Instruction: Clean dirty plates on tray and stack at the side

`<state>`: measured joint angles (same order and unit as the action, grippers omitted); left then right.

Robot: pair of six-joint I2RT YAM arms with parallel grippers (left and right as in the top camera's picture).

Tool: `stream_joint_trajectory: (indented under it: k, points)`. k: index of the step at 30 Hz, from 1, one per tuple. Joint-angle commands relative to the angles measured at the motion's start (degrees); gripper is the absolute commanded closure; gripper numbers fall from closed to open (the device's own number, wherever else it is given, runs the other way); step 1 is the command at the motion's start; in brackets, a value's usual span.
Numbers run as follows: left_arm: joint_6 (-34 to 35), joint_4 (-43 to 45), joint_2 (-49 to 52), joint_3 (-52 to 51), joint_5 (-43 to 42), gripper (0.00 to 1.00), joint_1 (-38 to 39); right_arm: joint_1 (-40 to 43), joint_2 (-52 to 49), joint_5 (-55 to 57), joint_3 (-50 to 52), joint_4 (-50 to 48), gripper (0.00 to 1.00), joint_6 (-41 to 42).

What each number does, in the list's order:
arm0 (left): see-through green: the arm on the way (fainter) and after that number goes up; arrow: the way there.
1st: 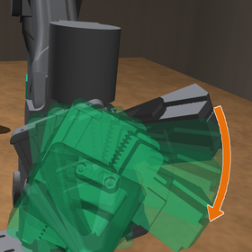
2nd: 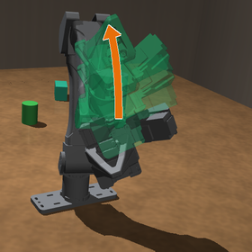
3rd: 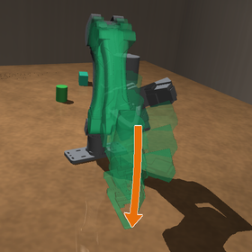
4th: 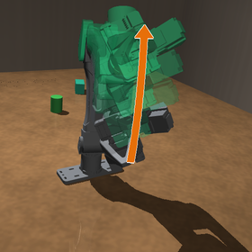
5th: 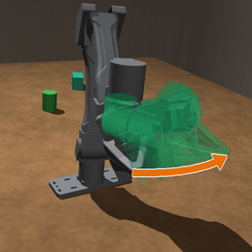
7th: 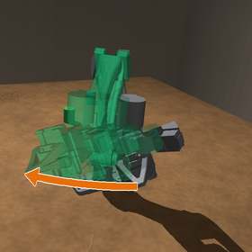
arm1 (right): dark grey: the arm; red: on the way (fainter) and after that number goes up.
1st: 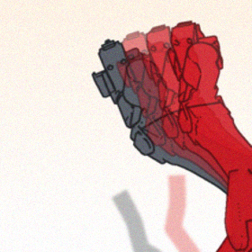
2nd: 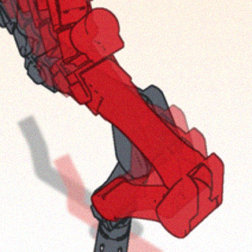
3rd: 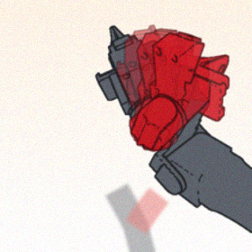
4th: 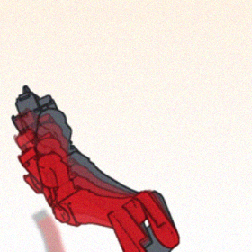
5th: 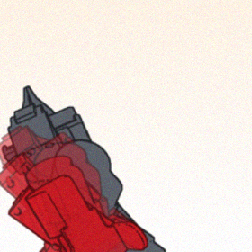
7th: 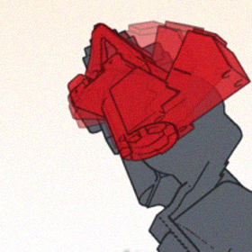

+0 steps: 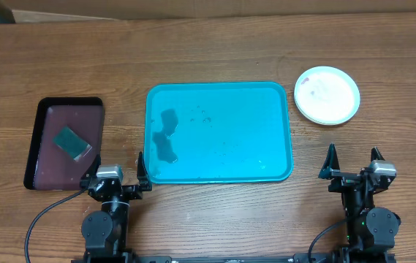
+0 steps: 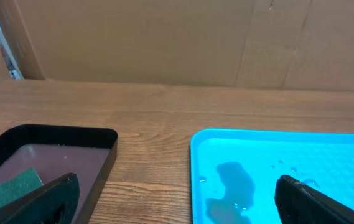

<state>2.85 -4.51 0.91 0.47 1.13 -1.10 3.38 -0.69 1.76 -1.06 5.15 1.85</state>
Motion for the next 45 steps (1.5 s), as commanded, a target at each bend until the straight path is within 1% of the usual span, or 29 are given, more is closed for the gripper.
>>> stream_joint_trajectory:
  k: [1,11,15,22,45]
  points:
    - [0.55,0.09,-0.7,-0.17,0.28,0.0,0.39,0.04,0.55,0.09,0.61,-0.33,0.0,-2.34]
    - [0.55,0.09,-0.7,-0.17,0.28,0.0,0.39,-0.15,0.55,0.13,0.61,-0.31,0.0,-2.47]
    - [0.55,0.09,-0.7,-0.17,0.28,0.0,0.39,-0.24,0.55,0.07,0.61,-0.31,0.0,-4.96]
    - [0.55,0.09,-0.7,-0.17,0.31,0.0,0.39,-1.53,0.55,-0.07,0.61,-0.31,0.0,-4.92]
    - [0.57,0.09,-0.68,-0.17,0.28,0.0,0.39,-1.55,0.52,-0.13,0.61,-0.35,0.0,-4.92]
